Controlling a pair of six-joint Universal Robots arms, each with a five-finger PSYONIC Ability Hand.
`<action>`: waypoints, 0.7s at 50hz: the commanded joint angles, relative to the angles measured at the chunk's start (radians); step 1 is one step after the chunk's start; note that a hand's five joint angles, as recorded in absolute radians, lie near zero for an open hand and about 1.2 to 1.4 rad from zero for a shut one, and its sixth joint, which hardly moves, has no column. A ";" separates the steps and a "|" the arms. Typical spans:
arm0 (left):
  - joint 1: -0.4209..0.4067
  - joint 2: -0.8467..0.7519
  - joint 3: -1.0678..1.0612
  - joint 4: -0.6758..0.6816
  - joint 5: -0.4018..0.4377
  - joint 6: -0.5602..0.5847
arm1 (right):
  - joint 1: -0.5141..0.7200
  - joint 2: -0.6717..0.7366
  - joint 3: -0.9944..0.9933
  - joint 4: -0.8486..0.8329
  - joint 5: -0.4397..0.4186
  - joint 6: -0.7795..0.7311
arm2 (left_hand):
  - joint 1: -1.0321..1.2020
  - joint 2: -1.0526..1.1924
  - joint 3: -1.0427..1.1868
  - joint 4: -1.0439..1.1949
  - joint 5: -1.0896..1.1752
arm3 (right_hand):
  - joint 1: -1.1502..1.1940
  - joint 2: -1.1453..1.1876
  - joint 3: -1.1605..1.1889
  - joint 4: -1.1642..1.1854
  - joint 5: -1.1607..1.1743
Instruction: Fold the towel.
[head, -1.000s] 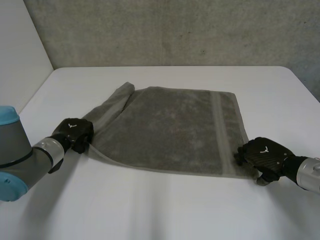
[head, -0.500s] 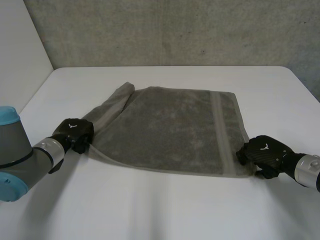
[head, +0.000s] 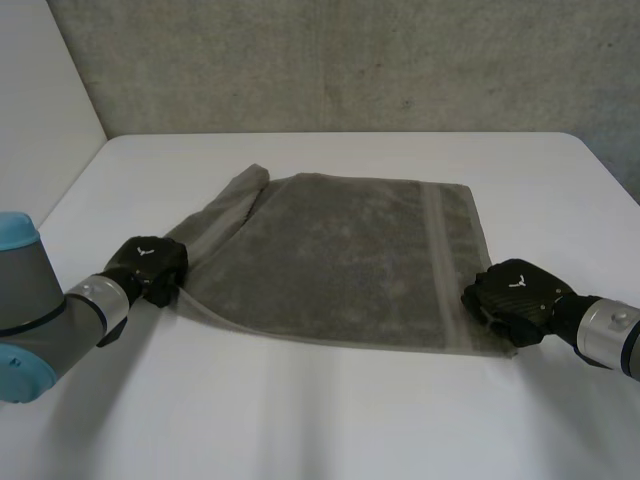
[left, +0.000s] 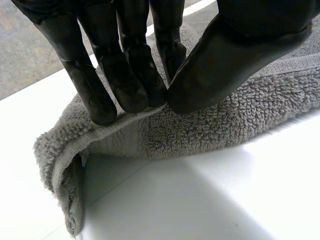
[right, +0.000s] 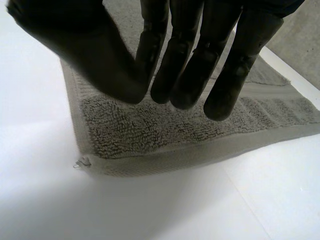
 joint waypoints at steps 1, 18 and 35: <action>0.000 0.003 -0.001 0.000 0.000 0.000 | -0.006 -0.066 0.050 0.004 0.001 -0.005 | 0.073 0.066 0.060 0.032 0.060 | -0.497 -0.499 -0.501 -0.495 -0.494; -0.005 0.003 -0.001 0.000 0.000 0.000 | 0.134 -0.083 0.037 -0.058 0.158 0.311 | 0.073 0.066 0.060 0.032 0.060 | -0.683 -0.685 -0.687 -0.681 -0.680; -0.006 0.003 -0.003 0.000 0.000 0.000 | 0.352 -0.121 -0.011 -0.137 0.520 0.610 | 0.073 0.066 0.060 0.032 0.060 | -0.698 -0.700 -0.702 -0.696 -0.694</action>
